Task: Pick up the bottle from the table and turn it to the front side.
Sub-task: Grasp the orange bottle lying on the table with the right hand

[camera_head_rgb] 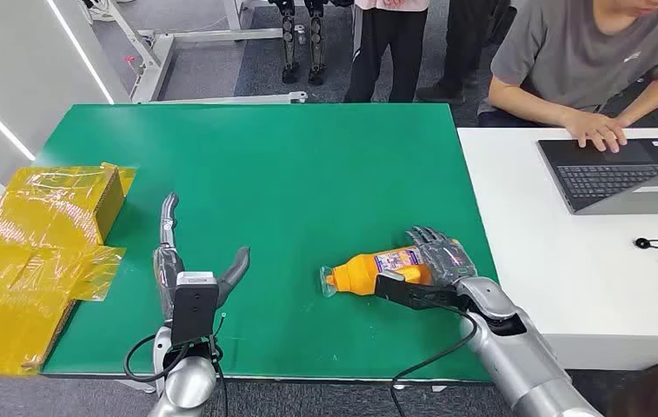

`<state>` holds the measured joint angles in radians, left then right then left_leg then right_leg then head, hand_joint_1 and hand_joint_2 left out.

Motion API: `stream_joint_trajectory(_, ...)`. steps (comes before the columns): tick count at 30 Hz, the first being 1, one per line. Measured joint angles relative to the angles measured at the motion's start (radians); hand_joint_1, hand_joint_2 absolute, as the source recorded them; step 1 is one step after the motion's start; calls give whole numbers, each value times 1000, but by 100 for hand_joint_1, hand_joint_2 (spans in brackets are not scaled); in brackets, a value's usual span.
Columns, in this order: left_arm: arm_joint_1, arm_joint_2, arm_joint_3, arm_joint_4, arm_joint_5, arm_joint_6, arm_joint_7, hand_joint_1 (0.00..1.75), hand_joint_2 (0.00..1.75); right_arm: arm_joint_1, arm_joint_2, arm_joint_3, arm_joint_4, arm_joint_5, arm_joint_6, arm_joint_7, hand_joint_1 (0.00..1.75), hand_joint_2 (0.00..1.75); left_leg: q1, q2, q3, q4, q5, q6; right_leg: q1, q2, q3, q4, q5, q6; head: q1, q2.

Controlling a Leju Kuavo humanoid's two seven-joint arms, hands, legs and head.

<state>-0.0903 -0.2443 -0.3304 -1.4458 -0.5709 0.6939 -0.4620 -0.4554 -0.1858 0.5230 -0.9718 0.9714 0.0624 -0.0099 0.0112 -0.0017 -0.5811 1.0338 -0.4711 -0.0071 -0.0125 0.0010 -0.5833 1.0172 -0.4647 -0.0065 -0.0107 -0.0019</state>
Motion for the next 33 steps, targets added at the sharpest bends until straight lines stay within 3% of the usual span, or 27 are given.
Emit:
stream_joint_trajectory(6, 0, 2, 0, 0, 5, 1, 0, 0, 175, -29, -2, 9, 46, -23, 16, -17, 0, 175, 0, 1, 3, 0, 0, 0, 0, 1, 3, 0, 1, 1, 0, 0)
stream_joint_trajectory(7, 0, 2, 0, 0, 6, 2, 0, 0, 175, -35, -3, 10, 56, -26, 19, -20, 10, 175, 0, 1, 3, 0, 0, 0, 0, 1, 3, 0, 1, 1, 0, 0)
stream_joint_trajectory(10, 0, 2, 0, 0, 8, 3, 0, 0, 175, -52, -3, 13, 80, -32, 31, -28, 131, 175, 0, 1, 4, 0, 0, 1, 0, 1, 4, -1, 2, 2, 0, 0)
stream_joint_trajectory(11, 0, 2, 0, 0, 9, 3, -1, 0, 175, -58, -4, 14, 88, -35, 37, -34, 164, 175, 0, 1, 4, 0, 1, 1, 0, 1, 4, -1, 2, 2, 0, 0)
stream_joint_trajectory(12, -1, 2, 0, 0, 12, 3, -2, 0, 175, -65, -4, 16, 98, -39, 43, -43, 173, 175, 0, 1, 4, 0, 1, 1, 0, 1, 4, -1, 3, 2, 0, 0)
stream_joint_trajectory(29, -7, 8, 0, 0, 25, 3, -16, 0, 175, -110, -17, 39, 160, -75, 44, -112, 175, 175, 0, 1, 5, 1, 3, 3, 0, 1, 5, -1, 5, 3, 0, 0)
stream_joint_trajectory(33, -6, 8, 0, 0, 21, 3, -25, 0, 175, -104, -12, 42, 162, -71, -27, -114, 175, 175, 0, 1, 4, 0, 3, 3, 0, 1, 5, -1, 5, 3, 0, 0)
